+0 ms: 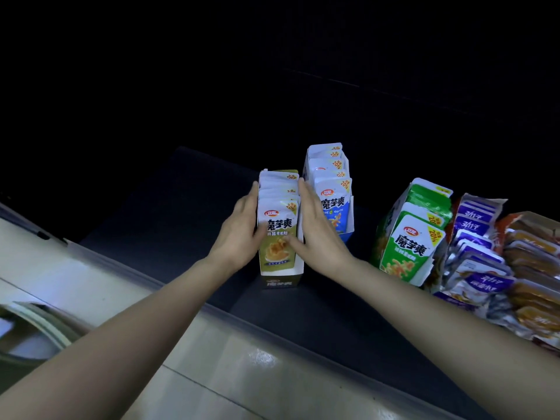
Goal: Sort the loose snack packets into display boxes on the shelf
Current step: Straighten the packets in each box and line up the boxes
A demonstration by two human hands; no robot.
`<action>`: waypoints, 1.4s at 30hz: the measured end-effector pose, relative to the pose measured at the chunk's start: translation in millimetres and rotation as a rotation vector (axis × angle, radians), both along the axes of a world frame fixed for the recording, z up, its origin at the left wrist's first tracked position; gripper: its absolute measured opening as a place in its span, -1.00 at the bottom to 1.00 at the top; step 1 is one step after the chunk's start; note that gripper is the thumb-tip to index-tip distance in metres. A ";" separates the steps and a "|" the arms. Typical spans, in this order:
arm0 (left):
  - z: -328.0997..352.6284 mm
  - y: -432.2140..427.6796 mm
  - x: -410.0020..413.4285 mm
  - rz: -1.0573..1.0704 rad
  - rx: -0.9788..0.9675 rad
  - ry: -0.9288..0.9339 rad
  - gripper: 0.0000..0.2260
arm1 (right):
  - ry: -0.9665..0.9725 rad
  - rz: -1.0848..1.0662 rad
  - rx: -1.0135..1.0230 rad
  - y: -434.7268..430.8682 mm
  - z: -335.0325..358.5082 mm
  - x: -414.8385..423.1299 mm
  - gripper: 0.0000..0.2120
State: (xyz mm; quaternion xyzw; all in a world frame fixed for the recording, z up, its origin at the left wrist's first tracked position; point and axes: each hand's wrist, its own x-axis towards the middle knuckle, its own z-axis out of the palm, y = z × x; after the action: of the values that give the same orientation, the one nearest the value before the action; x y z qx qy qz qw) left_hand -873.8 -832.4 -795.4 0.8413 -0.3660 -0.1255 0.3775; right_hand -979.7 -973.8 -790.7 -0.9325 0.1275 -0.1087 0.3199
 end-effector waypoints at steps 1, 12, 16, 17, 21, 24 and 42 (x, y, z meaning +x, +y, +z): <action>0.6 -1.3 0.3 0.023 -0.003 -0.011 -0.34 | 0.018 -0.004 0.022 -1.4 1.5 3.0 -0.05; 7.1 -17.4 -6.0 0.024 -0.110 0.070 -0.35 | 0.042 -0.041 0.424 2.1 9.7 23.9 -0.21; 7.4 -14.7 0.1 0.023 -0.128 0.171 -0.39 | -0.045 -0.047 0.457 -1.6 17.4 26.6 -0.25; 7.1 -16.1 -1.1 0.010 -0.141 0.206 -0.40 | -0.014 -0.027 0.414 0.5 17.7 27.4 -0.29; 8.8 -15.7 -1.2 -0.020 -0.138 0.277 -0.36 | -0.070 -0.025 0.100 1.4 18.4 33.7 -0.32; 3.5 -4.6 1.4 -0.053 -0.109 0.372 -0.28 | -0.065 0.059 -0.195 -5.0 17.0 34.4 -0.35; -3.0 21.0 11.9 0.056 0.110 0.060 -0.58 | -0.137 -0.080 -0.100 12.0 21.4 20.8 -0.24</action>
State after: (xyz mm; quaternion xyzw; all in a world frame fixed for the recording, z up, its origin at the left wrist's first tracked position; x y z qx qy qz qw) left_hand -861.9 -811.3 -798.4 0.8666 -0.3233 -0.1600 0.3449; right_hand -958.9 -961.8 -769.3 -0.9319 0.1367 -0.1911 0.2762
